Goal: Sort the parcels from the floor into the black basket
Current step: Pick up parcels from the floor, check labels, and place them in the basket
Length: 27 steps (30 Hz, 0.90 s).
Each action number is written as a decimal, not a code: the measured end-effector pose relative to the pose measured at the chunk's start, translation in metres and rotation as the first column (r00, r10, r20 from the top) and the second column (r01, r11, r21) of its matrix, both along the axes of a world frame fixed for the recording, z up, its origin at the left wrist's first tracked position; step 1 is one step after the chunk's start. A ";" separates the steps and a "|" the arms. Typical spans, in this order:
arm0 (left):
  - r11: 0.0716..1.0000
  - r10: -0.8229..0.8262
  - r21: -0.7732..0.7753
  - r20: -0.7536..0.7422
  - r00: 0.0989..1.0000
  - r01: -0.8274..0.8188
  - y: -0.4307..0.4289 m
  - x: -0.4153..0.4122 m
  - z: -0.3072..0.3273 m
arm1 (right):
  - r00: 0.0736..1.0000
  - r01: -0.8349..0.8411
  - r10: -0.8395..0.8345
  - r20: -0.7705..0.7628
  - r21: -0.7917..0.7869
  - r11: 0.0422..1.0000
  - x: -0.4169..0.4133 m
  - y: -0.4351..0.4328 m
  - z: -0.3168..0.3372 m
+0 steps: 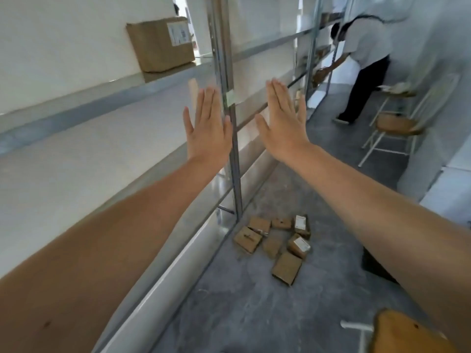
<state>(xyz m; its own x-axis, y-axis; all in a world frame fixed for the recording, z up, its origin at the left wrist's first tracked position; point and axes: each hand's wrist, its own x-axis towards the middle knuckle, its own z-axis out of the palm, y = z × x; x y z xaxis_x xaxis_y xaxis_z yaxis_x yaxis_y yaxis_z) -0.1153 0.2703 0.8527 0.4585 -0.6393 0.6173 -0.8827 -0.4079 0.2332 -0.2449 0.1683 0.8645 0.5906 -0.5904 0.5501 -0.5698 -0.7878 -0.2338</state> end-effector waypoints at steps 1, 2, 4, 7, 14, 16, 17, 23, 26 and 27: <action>1.000 -0.029 -0.005 -0.012 1.000 0.029 -0.010 0.003 -0.003 | 1.000 0.030 -0.030 -0.009 0.003 1.000 -0.001 -0.006 -0.003; 0.998 -0.060 -0.009 -0.019 0.998 0.060 -0.019 0.007 -0.005 | 0.998 0.058 -0.058 -0.015 0.005 0.998 0.000 -0.011 -0.006; 0.993 -0.121 -0.014 -0.012 0.993 0.121 -0.035 0.016 -0.011 | 0.994 0.109 -0.109 -0.033 0.012 0.994 0.006 -0.020 -0.012; 0.983 -0.181 -0.018 -0.024 0.983 0.180 -0.052 0.040 -0.020 | 0.987 0.145 -0.143 -0.077 0.024 0.989 0.028 -0.029 -0.021; 0.963 -0.269 0.005 -0.087 0.959 0.271 -0.081 0.104 -0.035 | 0.983 0.184 -0.182 -0.027 0.108 0.977 0.100 -0.040 -0.035; 0.955 -0.291 0.025 -0.109 0.950 0.295 -0.094 0.114 -0.042 | 0.978 0.211 -0.209 -0.027 0.137 0.968 0.110 -0.043 -0.047; 0.949 -0.307 0.036 -0.122 0.944 0.313 -0.101 0.117 -0.047 | 0.972 0.234 -0.230 -0.042 0.152 0.960 0.112 -0.046 -0.054; 0.910 -0.377 0.111 -0.180 0.908 0.400 -0.138 0.121 -0.080 | 0.917 0.396 -0.369 -0.151 0.239 0.886 0.097 -0.080 -0.096; 0.897 -0.388 0.138 -0.207 0.898 0.420 -0.159 0.120 -0.093 | 0.895 0.445 -0.418 -0.152 0.305 0.842 0.087 -0.098 -0.113; 0.894 -0.389 0.147 -0.214 0.896 0.423 -0.166 0.120 -0.097 | 0.891 0.454 -0.425 -0.160 0.316 0.833 0.085 -0.104 -0.119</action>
